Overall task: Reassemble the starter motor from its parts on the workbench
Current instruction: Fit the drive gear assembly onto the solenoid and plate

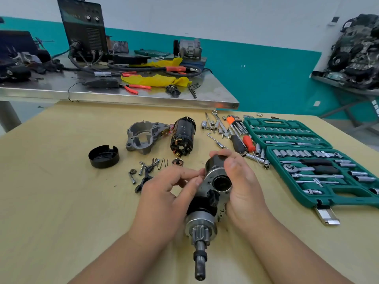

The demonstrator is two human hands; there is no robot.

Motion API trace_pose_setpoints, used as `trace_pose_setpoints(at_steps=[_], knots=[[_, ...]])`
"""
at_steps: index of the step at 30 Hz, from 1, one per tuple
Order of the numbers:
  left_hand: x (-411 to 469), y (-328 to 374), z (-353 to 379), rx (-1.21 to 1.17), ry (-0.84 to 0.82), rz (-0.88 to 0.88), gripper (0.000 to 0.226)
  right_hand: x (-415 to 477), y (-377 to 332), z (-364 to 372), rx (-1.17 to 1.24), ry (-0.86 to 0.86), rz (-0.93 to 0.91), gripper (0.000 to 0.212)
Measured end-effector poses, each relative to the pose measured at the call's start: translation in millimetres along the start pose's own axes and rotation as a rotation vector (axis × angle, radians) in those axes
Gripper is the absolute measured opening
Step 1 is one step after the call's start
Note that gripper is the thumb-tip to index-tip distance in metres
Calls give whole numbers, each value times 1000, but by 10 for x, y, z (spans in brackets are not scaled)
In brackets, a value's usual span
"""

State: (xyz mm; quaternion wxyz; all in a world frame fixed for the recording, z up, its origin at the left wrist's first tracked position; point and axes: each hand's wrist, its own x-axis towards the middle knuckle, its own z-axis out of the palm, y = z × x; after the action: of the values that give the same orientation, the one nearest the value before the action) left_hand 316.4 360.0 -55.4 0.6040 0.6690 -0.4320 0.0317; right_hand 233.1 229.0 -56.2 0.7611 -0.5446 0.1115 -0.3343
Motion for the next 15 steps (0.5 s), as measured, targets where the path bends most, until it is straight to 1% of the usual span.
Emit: trace_pose_setpoints(at_steps=[2, 3, 6, 8, 10, 11, 13, 15], knots=[[18, 33, -10, 34, 0, 34, 28, 24, 7, 35, -47, 74, 24, 40], [22, 41, -1, 39, 3, 13, 26, 35, 15, 50, -53, 107, 40, 39], [40, 31, 35, -14, 41, -145, 25, 58, 26, 79, -48, 158, 74, 35], [48, -1, 69, -42, 38, -208, 21, 67, 18, 73, -58, 184, 97, 42], [44, -14, 100, -22, 1, -216, 17, 83, 20, 40, -39, 191, 127, 60], [37, -10, 119, 2, -19, -203, 16, 88, 21, 24, -21, 189, 145, 64], [11, -13, 151, 45, -43, -177, 18, 93, 31, 13, 62, 171, 203, 56], [-19, -17, 163, 75, -63, -166, 16, 94, 51, 4, 131, 184, 224, 38]])
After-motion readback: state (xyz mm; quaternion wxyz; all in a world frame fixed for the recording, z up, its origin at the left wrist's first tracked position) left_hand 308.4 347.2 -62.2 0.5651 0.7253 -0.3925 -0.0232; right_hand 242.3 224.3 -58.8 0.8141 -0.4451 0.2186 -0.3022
